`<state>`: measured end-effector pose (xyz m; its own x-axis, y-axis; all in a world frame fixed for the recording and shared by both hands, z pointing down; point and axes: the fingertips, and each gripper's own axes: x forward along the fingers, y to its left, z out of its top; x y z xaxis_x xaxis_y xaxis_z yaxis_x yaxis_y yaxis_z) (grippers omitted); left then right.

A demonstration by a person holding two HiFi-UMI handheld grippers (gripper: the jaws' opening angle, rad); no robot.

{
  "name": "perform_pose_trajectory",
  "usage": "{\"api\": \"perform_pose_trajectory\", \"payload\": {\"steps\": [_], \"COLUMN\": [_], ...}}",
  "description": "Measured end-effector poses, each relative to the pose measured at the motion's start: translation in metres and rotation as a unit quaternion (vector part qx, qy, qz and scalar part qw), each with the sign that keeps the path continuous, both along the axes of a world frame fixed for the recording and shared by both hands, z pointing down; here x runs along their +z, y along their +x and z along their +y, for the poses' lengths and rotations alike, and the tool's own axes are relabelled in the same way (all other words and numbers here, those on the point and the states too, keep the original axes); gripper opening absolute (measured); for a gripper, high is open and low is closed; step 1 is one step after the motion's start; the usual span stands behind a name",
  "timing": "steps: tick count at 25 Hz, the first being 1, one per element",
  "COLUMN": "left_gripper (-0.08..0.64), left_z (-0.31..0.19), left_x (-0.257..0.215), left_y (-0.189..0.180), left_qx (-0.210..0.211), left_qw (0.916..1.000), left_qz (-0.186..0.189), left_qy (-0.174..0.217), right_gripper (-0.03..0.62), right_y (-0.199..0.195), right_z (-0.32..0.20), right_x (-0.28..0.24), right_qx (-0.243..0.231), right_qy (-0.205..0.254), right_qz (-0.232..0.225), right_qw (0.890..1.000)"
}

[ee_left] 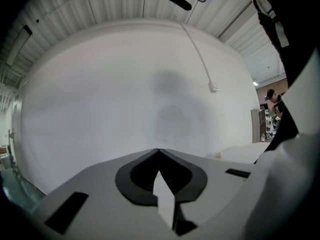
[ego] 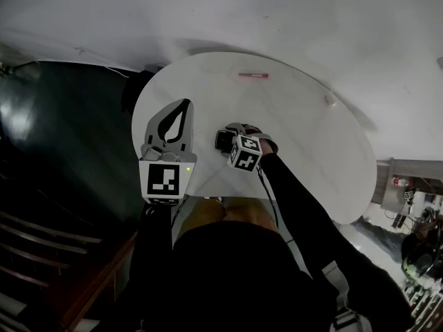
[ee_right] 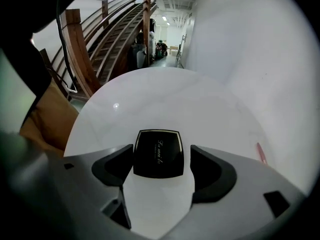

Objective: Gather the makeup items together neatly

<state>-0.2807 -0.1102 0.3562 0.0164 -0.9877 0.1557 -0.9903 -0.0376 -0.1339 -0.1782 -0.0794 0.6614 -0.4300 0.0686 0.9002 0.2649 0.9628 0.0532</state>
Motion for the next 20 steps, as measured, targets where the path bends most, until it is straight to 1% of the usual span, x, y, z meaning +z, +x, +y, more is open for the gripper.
{"api": "perform_pose_trajectory", "payload": {"steps": [2,5,8,10,12,14,18,20], "left_gripper": [0.014,0.014,0.014,0.014,0.014,0.014,0.014,0.014], "left_z": [-0.002,-0.004,-0.009,-0.014,-0.018,-0.02,-0.024,-0.026], "left_x": [-0.005,-0.013,-0.017,-0.021,-0.025,-0.026,-0.035,-0.043], "left_y": [0.003,0.007,0.012,0.018,0.024,0.03,0.043,0.05], "left_qx": [0.003,0.011,0.021,0.033,0.041,0.048,0.065,0.07], "left_qw": [1.0,0.9998,0.9995,0.9992,0.9988,0.9984,0.9969,0.9961], "left_qz": [0.006,0.006,0.002,-0.001,-0.001,-0.003,-0.017,-0.019], "left_qy": [0.006,0.016,0.024,0.024,0.028,0.03,0.042,0.05], "right_gripper": [0.347,0.348,0.347,0.347,0.347,0.347,0.347,0.347], "right_y": [0.005,0.004,0.0,-0.002,-0.001,0.005,0.027,0.04], "right_z": [-0.001,-0.008,-0.024,-0.038,-0.053,-0.065,-0.081,-0.084], "right_x": [-0.003,-0.019,-0.052,-0.085,-0.125,-0.165,-0.239,-0.271], "right_qx": [0.004,0.025,0.067,0.108,0.151,0.19,0.254,0.279], "right_qy": [0.011,0.023,0.041,0.054,0.068,0.084,0.11,0.114], "right_qz": [-0.001,-0.023,-0.074,-0.125,-0.183,-0.236,-0.323,-0.359], "right_qw": [1.0,0.999,0.994,0.985,0.969,0.949,0.905,0.883]}}
